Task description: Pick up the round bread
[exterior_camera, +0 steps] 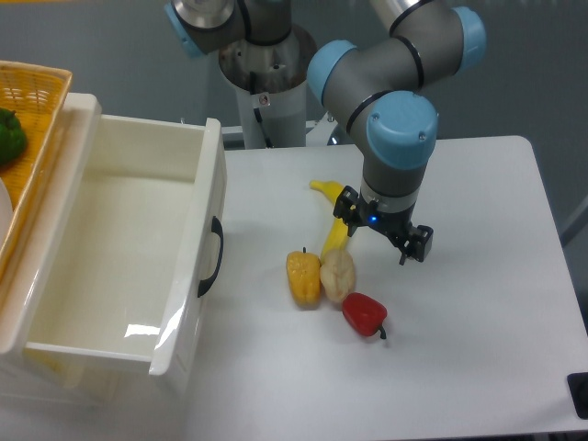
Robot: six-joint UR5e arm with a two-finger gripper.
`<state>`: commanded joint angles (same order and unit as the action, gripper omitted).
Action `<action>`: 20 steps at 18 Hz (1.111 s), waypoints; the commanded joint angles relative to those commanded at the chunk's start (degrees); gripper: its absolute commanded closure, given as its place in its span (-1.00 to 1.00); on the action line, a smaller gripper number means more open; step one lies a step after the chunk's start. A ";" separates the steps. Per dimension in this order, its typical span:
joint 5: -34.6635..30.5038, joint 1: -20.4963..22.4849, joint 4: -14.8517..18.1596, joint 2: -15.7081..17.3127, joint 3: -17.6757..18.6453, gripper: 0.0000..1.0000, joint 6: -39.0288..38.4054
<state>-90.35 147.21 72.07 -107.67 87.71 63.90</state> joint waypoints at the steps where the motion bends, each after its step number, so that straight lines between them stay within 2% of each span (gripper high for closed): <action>1: 0.00 0.00 0.00 0.00 0.00 -1.00 0.09; 12: 1.67 0.09 -0.09 0.09 0.17 -1.00 -0.79; 20: 1.93 -0.26 -0.70 0.09 3.69 -1.00 -2.10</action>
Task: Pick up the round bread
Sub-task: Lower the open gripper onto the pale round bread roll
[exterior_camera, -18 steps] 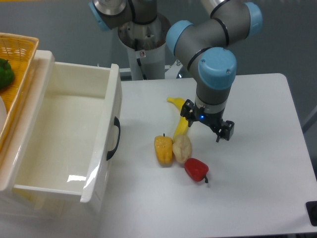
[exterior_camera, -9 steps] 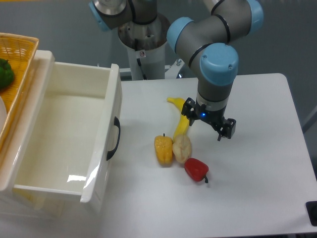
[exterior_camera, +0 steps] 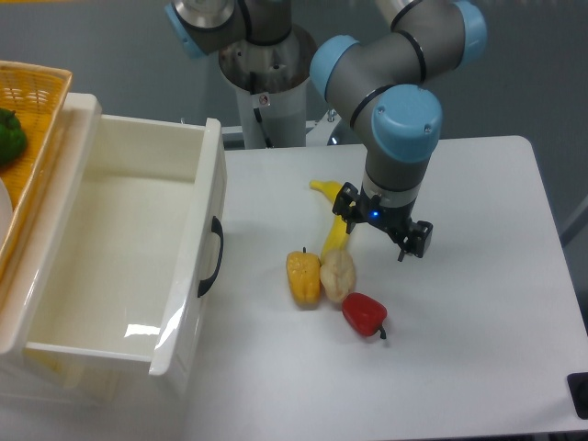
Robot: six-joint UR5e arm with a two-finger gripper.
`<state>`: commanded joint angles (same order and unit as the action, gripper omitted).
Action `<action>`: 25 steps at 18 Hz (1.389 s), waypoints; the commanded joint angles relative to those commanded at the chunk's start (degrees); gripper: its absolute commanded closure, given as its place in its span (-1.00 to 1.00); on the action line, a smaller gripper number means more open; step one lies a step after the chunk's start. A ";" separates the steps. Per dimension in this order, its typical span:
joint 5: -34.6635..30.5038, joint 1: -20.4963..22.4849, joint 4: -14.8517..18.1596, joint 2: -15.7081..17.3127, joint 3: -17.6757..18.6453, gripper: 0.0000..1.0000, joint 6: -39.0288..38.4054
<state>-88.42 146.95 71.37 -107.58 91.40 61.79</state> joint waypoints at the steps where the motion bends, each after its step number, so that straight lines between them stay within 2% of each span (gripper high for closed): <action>1: 0.17 0.00 -0.44 -0.09 0.79 -1.00 -0.44; 4: 2.10 -0.09 -1.41 -0.35 1.76 -1.00 -0.80; 10: 1.93 -0.97 -2.72 -1.14 3.43 -1.00 -2.02; 14: 2.02 -1.93 -2.73 -2.55 3.52 -1.00 -6.50; 20: 1.93 -3.43 -2.64 -5.88 3.52 -1.00 -6.86; 25: 2.02 -3.52 -2.64 -6.94 3.52 -1.00 -8.09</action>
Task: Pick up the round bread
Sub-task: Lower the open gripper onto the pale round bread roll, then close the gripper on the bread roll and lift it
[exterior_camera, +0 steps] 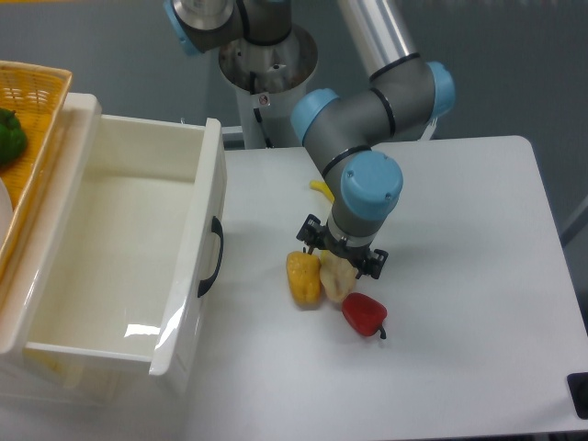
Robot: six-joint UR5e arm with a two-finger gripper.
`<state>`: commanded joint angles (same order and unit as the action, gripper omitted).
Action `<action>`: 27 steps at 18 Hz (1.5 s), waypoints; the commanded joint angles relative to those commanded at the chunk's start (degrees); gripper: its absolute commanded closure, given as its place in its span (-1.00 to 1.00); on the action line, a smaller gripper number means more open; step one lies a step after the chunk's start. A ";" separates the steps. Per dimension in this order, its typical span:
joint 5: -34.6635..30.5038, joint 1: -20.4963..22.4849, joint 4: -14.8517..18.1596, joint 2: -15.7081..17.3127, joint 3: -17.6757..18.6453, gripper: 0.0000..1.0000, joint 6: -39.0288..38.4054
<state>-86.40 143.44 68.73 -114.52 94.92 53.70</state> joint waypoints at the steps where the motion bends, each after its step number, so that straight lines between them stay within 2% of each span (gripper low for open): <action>1: 0.00 -0.09 0.09 -0.09 0.00 -1.00 0.00; 5: 0.00 -0.09 0.09 -0.70 -0.09 -0.98 -1.40; 6: -0.09 -0.09 0.09 -0.70 -0.09 -0.81 -1.67; 8: 0.00 -0.09 0.09 -0.70 -0.17 -0.21 -2.11; 10: 0.00 -0.09 0.09 -0.70 -0.35 0.20 -2.20; 14: 0.09 -0.18 0.18 -0.70 -0.70 0.71 -2.46; 17: 0.18 -0.18 0.18 -0.70 -0.97 0.99 -2.37; 25: 0.09 0.09 0.88 0.17 -3.42 1.00 -2.29; 27: 0.09 0.26 2.10 0.70 -4.56 1.00 -2.29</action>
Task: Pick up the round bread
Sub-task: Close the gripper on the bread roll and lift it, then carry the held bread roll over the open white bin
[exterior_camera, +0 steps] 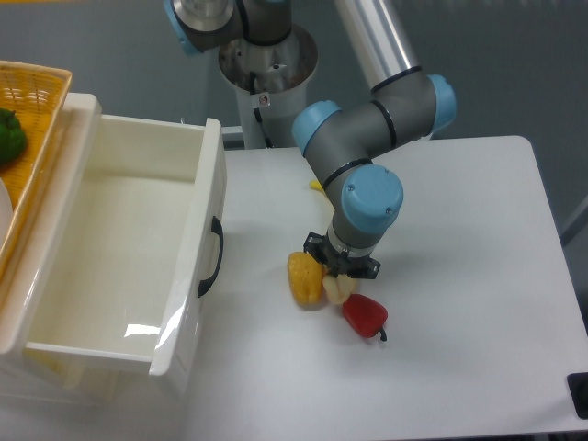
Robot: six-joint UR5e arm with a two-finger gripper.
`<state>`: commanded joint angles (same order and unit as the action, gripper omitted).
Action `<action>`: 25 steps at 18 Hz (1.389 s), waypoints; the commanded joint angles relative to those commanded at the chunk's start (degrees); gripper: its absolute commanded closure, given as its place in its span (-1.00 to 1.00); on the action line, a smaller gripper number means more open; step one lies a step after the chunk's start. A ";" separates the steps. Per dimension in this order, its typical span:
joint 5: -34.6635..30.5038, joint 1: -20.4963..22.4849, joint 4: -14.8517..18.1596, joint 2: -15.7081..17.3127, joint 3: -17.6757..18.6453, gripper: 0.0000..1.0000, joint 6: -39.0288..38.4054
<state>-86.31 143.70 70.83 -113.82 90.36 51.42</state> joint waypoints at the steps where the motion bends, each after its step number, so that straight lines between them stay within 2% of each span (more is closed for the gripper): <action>1: 0.09 0.09 1.14 0.09 -0.96 1.00 0.00; 3: 1.05 0.52 4.56 0.62 -2.63 1.00 0.26; 4: 1.84 0.62 5.27 0.97 -3.08 1.00 0.26; 8: 6.49 2.28 5.46 2.99 -3.35 1.00 0.00; 11: 7.47 2.81 5.63 4.13 -3.43 1.00 -0.35; 14: 11.42 2.99 5.63 5.10 -3.87 1.00 -4.03; 20: 17.65 2.64 5.63 6.51 -6.16 1.00 -10.45; 25: 21.53 0.71 6.77 9.84 -6.16 1.00 -13.53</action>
<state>-64.78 144.41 77.61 -103.99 84.20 37.89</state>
